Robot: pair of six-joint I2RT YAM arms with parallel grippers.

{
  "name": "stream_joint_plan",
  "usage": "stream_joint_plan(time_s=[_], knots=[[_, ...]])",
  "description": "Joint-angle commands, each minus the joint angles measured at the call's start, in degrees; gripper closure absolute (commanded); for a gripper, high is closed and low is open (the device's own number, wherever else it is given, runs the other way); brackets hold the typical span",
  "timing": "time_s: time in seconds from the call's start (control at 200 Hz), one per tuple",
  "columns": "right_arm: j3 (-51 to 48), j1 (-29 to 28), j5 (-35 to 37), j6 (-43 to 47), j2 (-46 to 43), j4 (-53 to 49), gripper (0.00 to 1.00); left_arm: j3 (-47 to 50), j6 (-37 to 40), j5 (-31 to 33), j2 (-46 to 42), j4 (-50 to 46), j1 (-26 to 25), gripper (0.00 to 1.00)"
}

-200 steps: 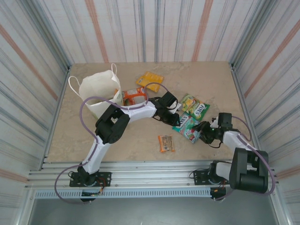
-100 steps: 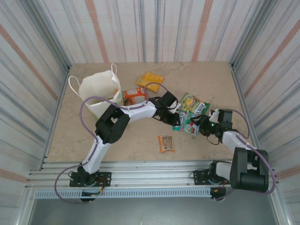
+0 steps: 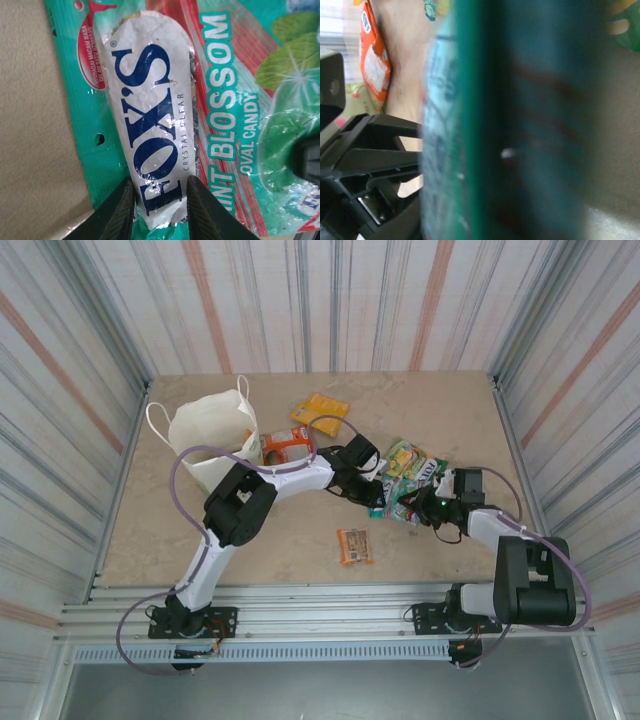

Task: Place the snacks into the paper bag

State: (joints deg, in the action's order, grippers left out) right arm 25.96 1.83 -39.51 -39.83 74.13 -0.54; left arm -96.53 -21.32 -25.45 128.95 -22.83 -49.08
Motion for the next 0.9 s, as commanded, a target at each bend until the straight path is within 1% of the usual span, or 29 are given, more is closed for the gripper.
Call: stream_joint_plan(time_s=[0.0, 0.13, 0.17, 0.251, 0.326, 0.351, 0.391, 0.471, 0.521, 0.561, 0.601, 0.671, 0.812, 0.897], knots=[[2.6, -0.5, 0.5, 4.3, -3.9, -4.5, 0.73, -1.3, -0.1, 0.6, -2.2, -2.5, 0.1, 0.64], [3.9, -0.1, 0.2, 6.8, -8.0, -6.8, 0.8, 0.6, -0.2, 2.4, -7.3, -2.3, 0.5, 0.61], [4.7, 0.0, 0.1, 7.7, -9.2, -7.6, 0.82, 1.0, 0.0, 2.8, -8.5, -2.3, 0.7, 0.59], [6.8, 0.2, -1.0, 10.0, -11.2, -9.1, 0.83, 1.7, 0.4, 3.4, -13.7, -3.1, 1.1, 0.56], [9.1, 0.2, -3.4, 12.5, -13.1, -9.9, 0.84, 2.8, 1.3, 3.5, -18.2, -3.5, 1.6, 0.52], [9.7, 0.2, -4.2, 13.4, -13.7, -9.9, 0.84, 3.4, 1.8, 3.4, -19.7, -3.4, 1.8, 0.48], [10.8, 0.3, -5.8, 14.9, -14.7, -9.7, 0.84, 4.4, 3.1, 2.9, -22.4, -3.1, 2.2, 0.45], [12.9, 0.1, -9.4, 18.4, -16.4, -9.0, 0.84, 6.5, 6.0, 1.5, -27.3, -2.1, 3.0, 0.45], [14.3, -0.3, -11.3, 21.1, -17.2, -9.0, 0.84, 7.4, 8.9, -0.2, -30.0, -1.8, 3.6, 0.44], [15.4, -0.7, -12.7, 23.9, -17.1, -9.5, 0.84, 7.8, 11.3, -1.4, -32.0, -2.1, 4.1, 0.41], [16.6, -1.5, -13.6, 27.4, -19.3, -10.4, 0.84, 7.8, 14.0, -2.7, -33.8, -2.7, 4.7, 0.38], [18.5, -3.6, -13.1, 34.5, -20.3, -13.2, 0.84, 7.3, 19.7, -4.8, -36.6, -5.0, 5.4, 0.36], [22.0, -10.2, -11.7, 52.8, -21.1, -20.5, 0.86, 4.1, 33.4, -5.6, -40.3, -14.4, 5.7, 0.32], [23.6, -13.8, -11.7, 60.3, -20.7, -22.9, 0.87, 2.6, 42.1, -6.3, -41.2, -20.6, 5.8, 0.31]])
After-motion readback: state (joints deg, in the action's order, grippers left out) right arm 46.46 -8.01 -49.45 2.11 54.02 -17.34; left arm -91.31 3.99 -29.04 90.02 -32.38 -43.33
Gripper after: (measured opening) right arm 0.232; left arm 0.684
